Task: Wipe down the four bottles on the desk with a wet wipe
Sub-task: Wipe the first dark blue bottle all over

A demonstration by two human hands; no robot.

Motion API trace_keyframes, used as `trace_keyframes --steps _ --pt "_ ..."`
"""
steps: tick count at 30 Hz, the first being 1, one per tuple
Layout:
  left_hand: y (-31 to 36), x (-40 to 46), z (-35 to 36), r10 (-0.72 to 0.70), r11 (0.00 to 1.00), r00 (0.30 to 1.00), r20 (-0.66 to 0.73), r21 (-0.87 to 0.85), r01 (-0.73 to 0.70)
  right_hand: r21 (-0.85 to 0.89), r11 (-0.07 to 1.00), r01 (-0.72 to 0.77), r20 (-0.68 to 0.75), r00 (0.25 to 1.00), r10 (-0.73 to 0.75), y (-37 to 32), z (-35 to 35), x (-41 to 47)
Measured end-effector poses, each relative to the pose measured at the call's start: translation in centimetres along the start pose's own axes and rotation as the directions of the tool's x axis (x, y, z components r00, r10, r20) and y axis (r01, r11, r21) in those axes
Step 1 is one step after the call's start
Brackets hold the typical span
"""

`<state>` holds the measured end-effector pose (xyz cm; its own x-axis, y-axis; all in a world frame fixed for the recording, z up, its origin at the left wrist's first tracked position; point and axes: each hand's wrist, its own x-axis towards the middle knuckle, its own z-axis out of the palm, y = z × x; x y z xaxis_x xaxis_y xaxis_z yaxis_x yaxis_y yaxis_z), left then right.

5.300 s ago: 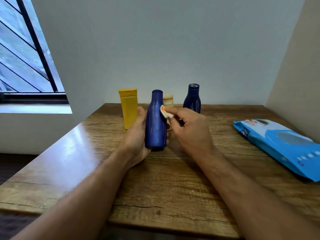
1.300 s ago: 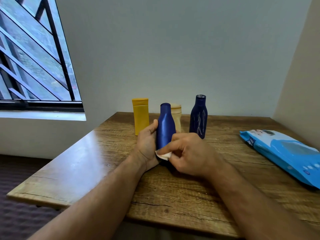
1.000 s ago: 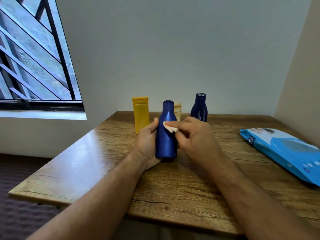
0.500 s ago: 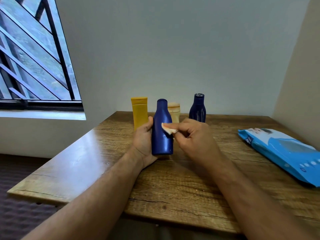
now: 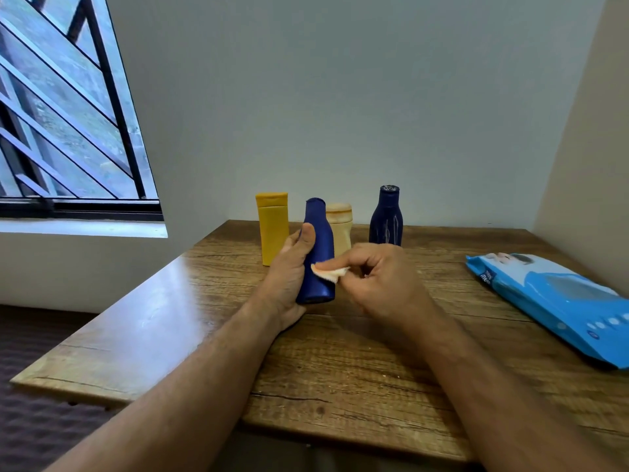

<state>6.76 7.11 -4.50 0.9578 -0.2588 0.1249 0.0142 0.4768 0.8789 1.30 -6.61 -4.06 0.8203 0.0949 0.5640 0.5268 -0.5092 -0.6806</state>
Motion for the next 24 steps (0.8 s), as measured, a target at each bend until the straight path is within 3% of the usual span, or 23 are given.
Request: trace_keyframes --steps 4,9,11,17,20,24 --pt "0.0 0.4 0.0 0.025 0.999 1.0 -0.018 0.032 -0.024 0.013 1.0 0.011 0.096 0.995 -0.012 -0.4 -0.1 -0.3" --pt "-0.2 -0.3 0.0 -0.024 0.998 0.996 0.087 0.058 0.019 -0.106 0.993 0.05 -0.189 0.98 -0.069 0.2 0.0 0.5" --pt "-0.1 -0.5 0.0 -0.012 0.999 0.994 0.108 0.05 0.007 -0.125 0.991 0.054 -0.222 0.972 -0.081 0.3 0.0 0.6" --pt "0.1 -0.1 -0.6 0.011 0.997 0.999 0.053 -0.074 -0.007 -0.15 0.982 0.112 0.063 0.993 -0.103 0.3 0.1 -0.1" --pt "0.1 -0.3 -0.5 -0.025 0.993 0.99 0.14 -0.112 0.041 -0.237 0.965 0.116 -0.074 0.988 -0.137 0.5 0.0 0.3" --pt "0.0 -0.7 -0.1 -0.094 0.981 0.955 0.281 -0.135 0.136 -0.189 0.979 0.08 -0.237 0.963 -0.125 0.4 0.1 0.7"
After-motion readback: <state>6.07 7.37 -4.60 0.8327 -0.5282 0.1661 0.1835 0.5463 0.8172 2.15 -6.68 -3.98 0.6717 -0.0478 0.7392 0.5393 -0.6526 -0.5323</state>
